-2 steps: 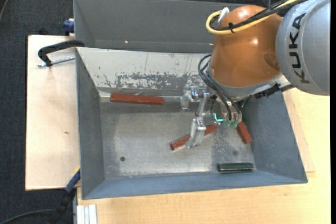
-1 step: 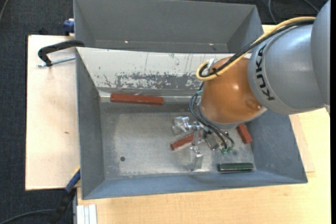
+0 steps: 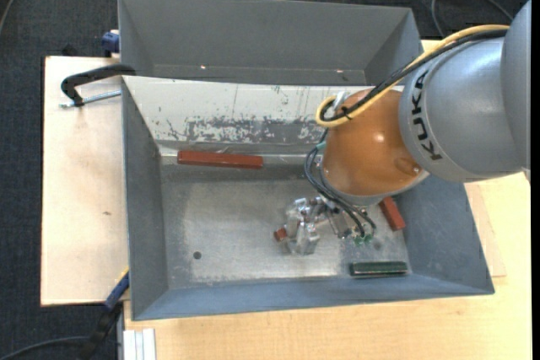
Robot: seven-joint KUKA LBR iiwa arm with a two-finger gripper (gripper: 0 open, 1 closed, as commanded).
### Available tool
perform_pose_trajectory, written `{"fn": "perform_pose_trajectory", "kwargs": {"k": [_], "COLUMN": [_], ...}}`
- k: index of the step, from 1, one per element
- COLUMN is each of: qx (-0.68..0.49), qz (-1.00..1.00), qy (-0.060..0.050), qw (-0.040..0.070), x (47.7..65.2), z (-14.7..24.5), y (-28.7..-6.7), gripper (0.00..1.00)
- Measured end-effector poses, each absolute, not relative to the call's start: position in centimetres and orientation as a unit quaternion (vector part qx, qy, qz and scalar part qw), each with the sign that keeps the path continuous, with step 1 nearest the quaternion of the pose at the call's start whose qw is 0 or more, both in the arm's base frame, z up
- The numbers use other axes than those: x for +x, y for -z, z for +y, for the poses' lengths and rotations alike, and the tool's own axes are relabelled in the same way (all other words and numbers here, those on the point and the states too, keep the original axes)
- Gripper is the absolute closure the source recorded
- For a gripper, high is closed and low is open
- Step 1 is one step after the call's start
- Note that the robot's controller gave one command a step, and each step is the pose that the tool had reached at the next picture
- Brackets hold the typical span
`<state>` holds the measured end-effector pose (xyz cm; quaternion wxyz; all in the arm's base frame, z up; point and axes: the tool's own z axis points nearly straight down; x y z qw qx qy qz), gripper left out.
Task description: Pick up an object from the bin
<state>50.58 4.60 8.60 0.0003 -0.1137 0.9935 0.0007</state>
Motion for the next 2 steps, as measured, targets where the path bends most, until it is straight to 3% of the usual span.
{"fn": "perform_pose_trajectory", "kwargs": {"k": [1,2], "qx": [-0.154,-0.155], "qz": [0.988,0.988], "qy": [0.000,-0.001], "qw": [0.004,0.001], "x": [50.32,50.12], "z": [6.33,6.36], "y": [-7.28,-7.09], "gripper": [1.00,0.00]}}
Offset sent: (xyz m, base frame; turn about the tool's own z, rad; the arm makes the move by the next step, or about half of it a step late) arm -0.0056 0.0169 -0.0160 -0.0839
